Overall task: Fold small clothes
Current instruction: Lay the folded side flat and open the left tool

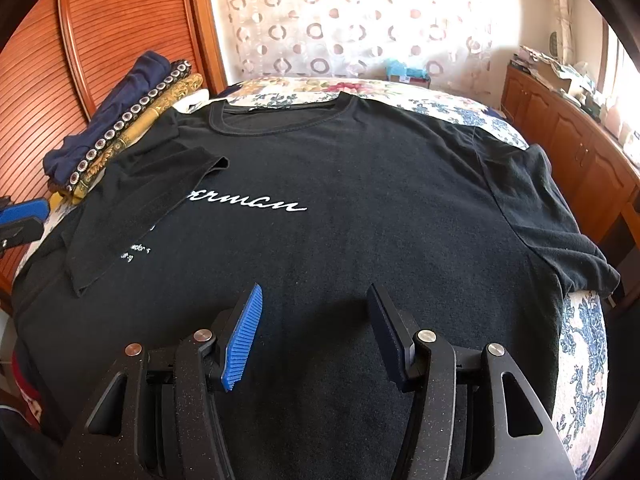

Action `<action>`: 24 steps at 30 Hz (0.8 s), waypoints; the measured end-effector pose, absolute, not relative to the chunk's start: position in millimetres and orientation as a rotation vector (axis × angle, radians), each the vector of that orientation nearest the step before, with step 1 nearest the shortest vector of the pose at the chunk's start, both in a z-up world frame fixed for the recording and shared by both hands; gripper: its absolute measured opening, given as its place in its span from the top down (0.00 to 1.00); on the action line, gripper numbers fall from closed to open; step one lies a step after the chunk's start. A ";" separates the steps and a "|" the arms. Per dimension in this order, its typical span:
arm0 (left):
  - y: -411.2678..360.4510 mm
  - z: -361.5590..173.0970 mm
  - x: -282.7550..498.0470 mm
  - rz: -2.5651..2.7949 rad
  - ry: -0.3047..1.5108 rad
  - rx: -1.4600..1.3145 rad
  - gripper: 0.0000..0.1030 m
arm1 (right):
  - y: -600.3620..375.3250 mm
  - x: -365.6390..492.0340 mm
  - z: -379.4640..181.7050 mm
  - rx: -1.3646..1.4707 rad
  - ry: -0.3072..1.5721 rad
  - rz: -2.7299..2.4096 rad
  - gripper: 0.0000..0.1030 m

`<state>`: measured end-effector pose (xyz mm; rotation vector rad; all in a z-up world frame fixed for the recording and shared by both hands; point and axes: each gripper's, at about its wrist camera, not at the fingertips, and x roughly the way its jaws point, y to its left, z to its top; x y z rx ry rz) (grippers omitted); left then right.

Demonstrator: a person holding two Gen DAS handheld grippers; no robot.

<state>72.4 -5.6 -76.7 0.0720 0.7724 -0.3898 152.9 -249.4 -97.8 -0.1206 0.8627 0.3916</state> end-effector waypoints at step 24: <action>-23.4 -127.2 143.5 -0.287 0.886 0.078 0.72 | -252.8 148.1 -94.2 -0.110 0.836 0.378 0.46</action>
